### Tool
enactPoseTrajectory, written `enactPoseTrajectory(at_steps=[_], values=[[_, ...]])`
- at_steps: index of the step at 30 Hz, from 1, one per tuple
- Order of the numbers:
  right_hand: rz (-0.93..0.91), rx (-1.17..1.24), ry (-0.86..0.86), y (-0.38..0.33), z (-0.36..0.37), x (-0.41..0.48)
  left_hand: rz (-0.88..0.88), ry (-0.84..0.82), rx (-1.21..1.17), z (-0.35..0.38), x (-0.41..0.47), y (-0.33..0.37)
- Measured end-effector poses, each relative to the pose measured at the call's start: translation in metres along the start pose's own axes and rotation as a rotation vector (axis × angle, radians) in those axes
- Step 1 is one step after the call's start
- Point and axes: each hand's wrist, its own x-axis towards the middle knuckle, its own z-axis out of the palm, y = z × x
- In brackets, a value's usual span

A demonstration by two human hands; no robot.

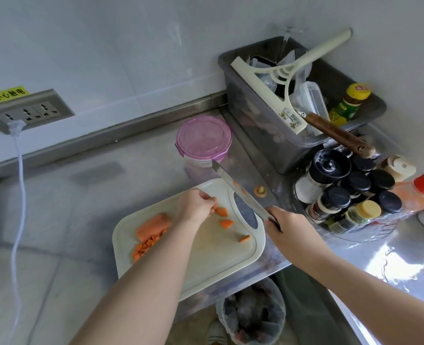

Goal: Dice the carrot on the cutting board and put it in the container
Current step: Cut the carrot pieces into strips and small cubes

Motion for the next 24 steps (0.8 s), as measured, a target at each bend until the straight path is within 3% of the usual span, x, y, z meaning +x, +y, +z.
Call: enactPoseTrajectory(at_steps=[4, 8, 11, 16, 21, 24], values=[[-0.003, -0.005, 0.002, 0.002, -0.001, -0.001, 0.072, 0.047, 0.091, -0.003, 0.001, 0.0], [0.004, -0.008, -0.005, 0.004, -0.001, -0.003, 0.245, 0.058, 0.567, -0.001, -0.004, 0.007], [-0.005, -0.015, -0.004, 0.002, -0.001, -0.004, 0.284, 0.046, 0.797, 0.004, -0.008, 0.015], [-0.013, -0.01, -0.001, 0.0, 0.0, -0.003, 0.295, 0.029, 0.839, -0.016, -0.013, 0.011], [-0.011, -0.005, -0.02, -0.003, 0.003, -0.004, 0.506, -0.222, 0.892, -0.034, -0.038, -0.021], [-0.012, 0.001, -0.034, -0.004, 0.005, -0.005, 0.491, -0.093, 0.792, -0.038, -0.048, -0.025]])
